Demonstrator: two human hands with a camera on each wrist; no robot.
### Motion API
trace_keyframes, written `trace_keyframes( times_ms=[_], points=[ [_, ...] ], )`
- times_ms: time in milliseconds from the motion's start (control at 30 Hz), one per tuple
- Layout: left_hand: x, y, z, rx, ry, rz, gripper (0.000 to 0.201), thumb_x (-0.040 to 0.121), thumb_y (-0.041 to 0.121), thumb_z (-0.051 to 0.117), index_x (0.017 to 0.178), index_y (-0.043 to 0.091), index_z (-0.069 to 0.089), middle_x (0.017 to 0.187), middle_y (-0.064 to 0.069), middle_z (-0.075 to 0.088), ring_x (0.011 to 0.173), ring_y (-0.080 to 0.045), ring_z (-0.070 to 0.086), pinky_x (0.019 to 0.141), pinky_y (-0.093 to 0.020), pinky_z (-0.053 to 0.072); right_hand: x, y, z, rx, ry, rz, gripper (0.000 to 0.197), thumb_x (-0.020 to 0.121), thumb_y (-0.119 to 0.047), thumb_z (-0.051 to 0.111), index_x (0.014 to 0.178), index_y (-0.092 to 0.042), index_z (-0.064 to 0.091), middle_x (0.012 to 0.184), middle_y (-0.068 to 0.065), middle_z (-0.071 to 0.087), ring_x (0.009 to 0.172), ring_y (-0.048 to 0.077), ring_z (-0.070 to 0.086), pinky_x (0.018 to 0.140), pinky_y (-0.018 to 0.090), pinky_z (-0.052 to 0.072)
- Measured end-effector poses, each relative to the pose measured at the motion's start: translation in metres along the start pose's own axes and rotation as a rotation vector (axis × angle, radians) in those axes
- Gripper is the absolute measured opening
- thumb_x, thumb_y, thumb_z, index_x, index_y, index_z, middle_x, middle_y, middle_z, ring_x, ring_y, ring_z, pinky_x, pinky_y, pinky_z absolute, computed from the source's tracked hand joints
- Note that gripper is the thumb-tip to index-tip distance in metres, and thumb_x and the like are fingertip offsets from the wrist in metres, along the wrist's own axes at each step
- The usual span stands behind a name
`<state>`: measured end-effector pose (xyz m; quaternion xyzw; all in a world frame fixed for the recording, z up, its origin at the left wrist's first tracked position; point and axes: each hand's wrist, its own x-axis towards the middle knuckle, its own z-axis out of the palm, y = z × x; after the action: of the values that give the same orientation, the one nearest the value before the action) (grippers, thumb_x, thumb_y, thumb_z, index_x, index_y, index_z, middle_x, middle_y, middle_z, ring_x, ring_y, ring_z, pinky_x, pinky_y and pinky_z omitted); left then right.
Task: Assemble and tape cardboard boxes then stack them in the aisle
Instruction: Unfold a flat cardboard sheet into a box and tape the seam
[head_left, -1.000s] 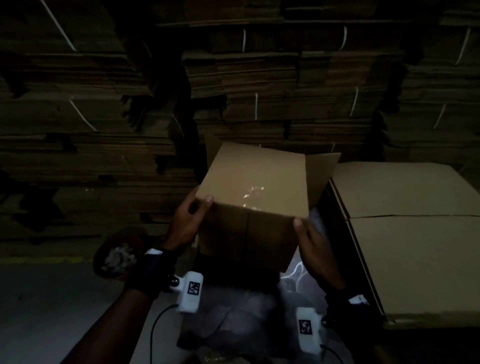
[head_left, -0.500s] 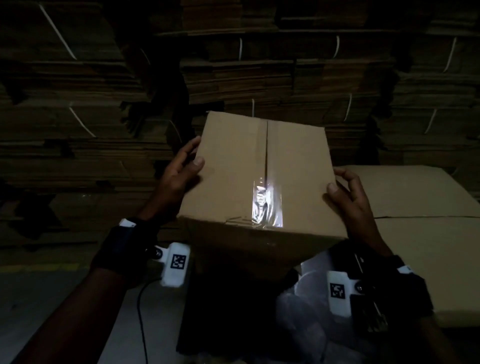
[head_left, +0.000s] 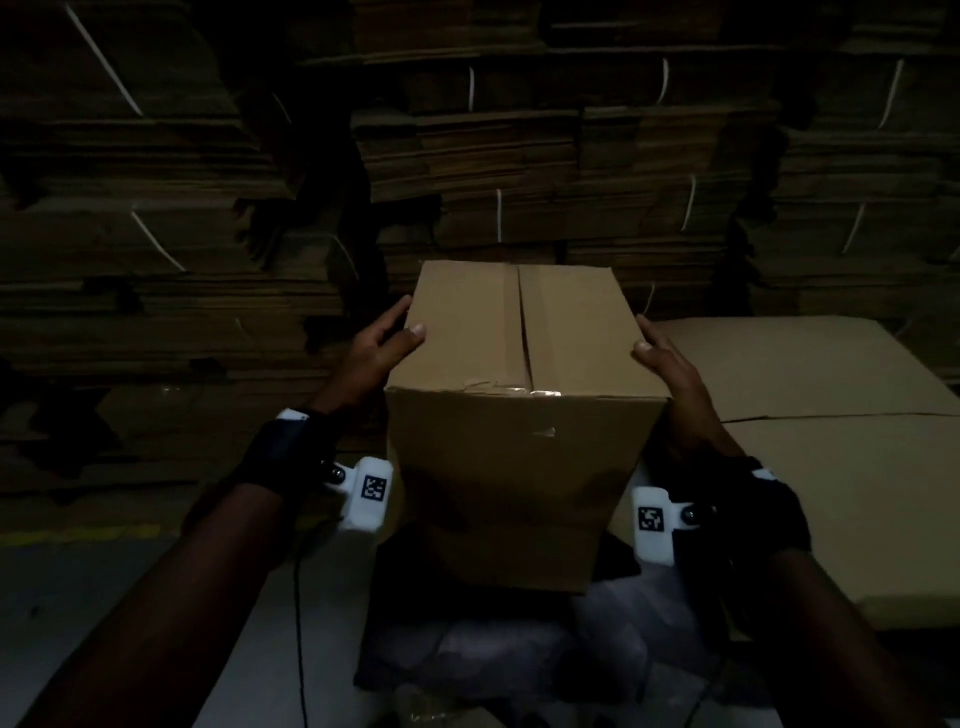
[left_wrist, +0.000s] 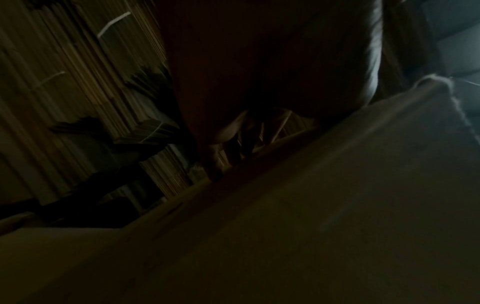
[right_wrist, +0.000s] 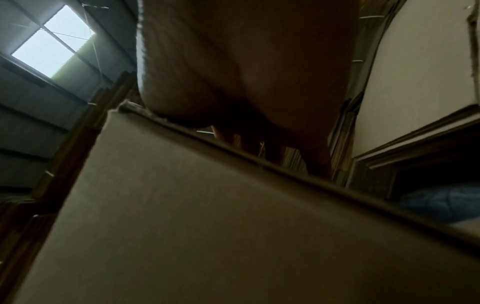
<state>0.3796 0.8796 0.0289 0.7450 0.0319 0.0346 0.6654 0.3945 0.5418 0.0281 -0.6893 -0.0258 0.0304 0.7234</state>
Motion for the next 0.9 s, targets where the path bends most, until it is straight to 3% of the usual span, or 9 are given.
trace_keyframes(
  times_ms=[167,233,333,400,533,600,667,800,900],
  points=[
    [0.012,-0.018,0.001,0.123,-0.002,0.017,0.064,0.1,0.017,0.06,0.156,0.014,0.031,0.152,-0.005,0.044,0.128,-0.015,0.05,0.079,-0.005,0.049,0.016,0.019,-0.005,-0.029,0.004,0.056,0.064,0.095,-0.028,0.063,0.155,-0.021,0.04,0.149,-0.001,0.053,0.133,0.019,0.056,0.117,0.047,0.039],
    [0.011,-0.032,0.002,0.199,-0.032,0.013,0.065,0.1,0.015,0.061,0.156,0.013,0.03,0.149,-0.002,0.045,0.129,-0.014,0.048,0.084,-0.006,0.049,0.017,0.033,-0.007,-0.086,-0.012,0.102,0.064,0.098,-0.02,0.063,0.157,-0.019,0.036,0.151,-0.001,0.05,0.13,0.014,0.056,0.116,0.041,0.041],
    [0.004,-0.057,0.007,0.276,-0.087,-0.018,0.065,0.1,0.016,0.061,0.157,0.011,0.03,0.156,-0.006,0.04,0.141,-0.021,0.042,0.114,-0.037,0.041,0.013,0.053,-0.007,-0.174,-0.024,0.166,0.06,0.103,-0.014,0.055,0.158,-0.02,0.032,0.152,0.001,0.049,0.114,0.002,0.06,0.099,0.025,0.05],
    [0.002,-0.072,0.011,0.346,-0.069,-0.022,0.06,0.101,0.021,0.058,0.155,0.011,0.034,0.159,-0.011,0.036,0.146,-0.024,0.035,0.12,-0.04,0.032,0.009,0.06,-0.003,-0.229,-0.012,0.196,0.062,0.104,-0.021,0.056,0.159,-0.026,0.028,0.153,-0.001,0.047,0.118,0.006,0.059,0.097,0.027,0.05],
    [-0.009,-0.072,0.028,0.88,0.074,0.292,0.033,0.101,0.025,0.057,0.13,0.011,0.064,0.149,-0.018,0.047,0.138,-0.035,0.042,0.11,-0.047,0.036,0.006,0.064,0.004,-0.294,0.014,0.2,0.068,0.101,-0.039,0.06,0.159,-0.037,0.025,0.16,-0.004,0.037,0.14,0.02,0.045,0.105,0.038,0.046],
    [-0.028,-0.065,0.047,0.954,0.029,0.496,0.028,0.1,0.031,0.056,0.118,0.014,0.068,0.132,-0.013,0.061,0.123,-0.031,0.055,0.101,-0.048,0.046,0.006,0.064,0.006,-0.29,0.014,0.191,0.067,0.102,-0.039,0.058,0.159,-0.037,0.023,0.162,-0.003,0.035,0.142,0.02,0.042,0.107,0.038,0.044],
    [-0.047,-0.07,0.074,1.023,-0.059,0.636,0.036,0.098,0.043,0.053,0.114,0.014,0.067,0.121,-0.01,0.065,0.113,-0.03,0.06,0.098,-0.047,0.046,0.007,0.066,0.006,-0.284,0.019,0.188,0.067,0.102,-0.041,0.058,0.159,-0.038,0.023,0.163,-0.003,0.035,0.143,0.021,0.042,0.112,0.044,0.043],
    [-0.068,-0.103,0.113,1.231,-0.011,0.557,0.07,0.089,0.071,0.052,0.132,0.017,0.058,0.144,-0.014,0.053,0.135,-0.033,0.046,0.112,-0.055,0.031,0.008,0.073,0.002,-0.305,0.025,0.182,0.069,0.099,-0.047,0.06,0.158,-0.041,0.025,0.161,-0.002,0.039,0.142,0.021,0.044,0.115,0.052,0.041],
    [-0.069,-0.115,0.123,1.261,0.096,0.572,0.079,0.075,0.068,0.068,0.134,0.018,0.052,0.146,-0.014,0.051,0.135,-0.033,0.042,0.109,-0.057,0.027,0.007,0.07,0.003,-0.31,0.027,0.18,0.068,0.102,-0.042,0.058,0.159,-0.037,0.023,0.161,0.0,0.038,0.141,0.02,0.045,0.115,0.051,0.041]
  ],
)
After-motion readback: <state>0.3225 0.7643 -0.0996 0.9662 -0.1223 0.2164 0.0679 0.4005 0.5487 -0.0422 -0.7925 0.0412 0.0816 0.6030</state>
